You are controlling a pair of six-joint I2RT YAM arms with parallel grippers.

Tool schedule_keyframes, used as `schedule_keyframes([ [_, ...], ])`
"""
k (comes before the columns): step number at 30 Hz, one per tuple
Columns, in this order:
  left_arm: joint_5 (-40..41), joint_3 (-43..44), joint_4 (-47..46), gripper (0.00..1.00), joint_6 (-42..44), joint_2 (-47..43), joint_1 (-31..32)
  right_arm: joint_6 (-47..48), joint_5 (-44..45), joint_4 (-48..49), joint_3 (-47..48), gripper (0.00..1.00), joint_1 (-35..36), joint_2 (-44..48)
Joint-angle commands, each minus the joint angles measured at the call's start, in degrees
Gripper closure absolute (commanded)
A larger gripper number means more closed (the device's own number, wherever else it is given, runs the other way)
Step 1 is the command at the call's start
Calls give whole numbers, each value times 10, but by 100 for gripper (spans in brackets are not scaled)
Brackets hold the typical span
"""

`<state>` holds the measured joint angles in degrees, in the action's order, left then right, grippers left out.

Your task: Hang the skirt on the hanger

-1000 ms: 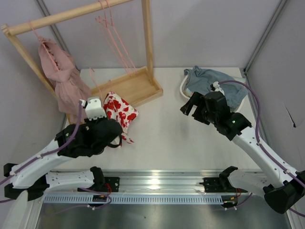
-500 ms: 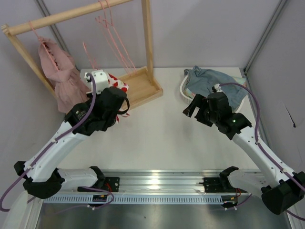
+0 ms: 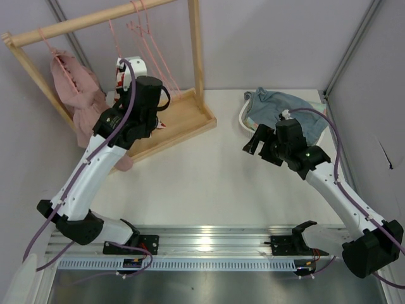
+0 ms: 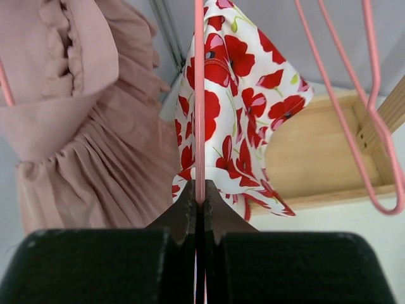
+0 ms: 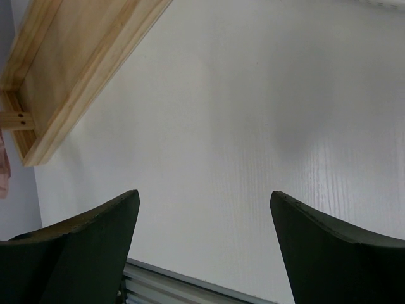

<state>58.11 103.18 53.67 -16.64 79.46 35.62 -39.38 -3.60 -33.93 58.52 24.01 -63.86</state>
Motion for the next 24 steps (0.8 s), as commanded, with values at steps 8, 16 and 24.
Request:
schedule_keyframes([
  [8, -8, 106, -82, 100, 96, 17, -36, 35, 0, 12, 61, 7, -11, -26],
  [16, -82, 173, -71, 100, 111, 66, -108, 37, -12, 19, 79, 1, -10, -35],
  [24, -144, 142, -92, 100, 86, 62, -169, 76, -20, 19, 95, 1, -11, -33],
])
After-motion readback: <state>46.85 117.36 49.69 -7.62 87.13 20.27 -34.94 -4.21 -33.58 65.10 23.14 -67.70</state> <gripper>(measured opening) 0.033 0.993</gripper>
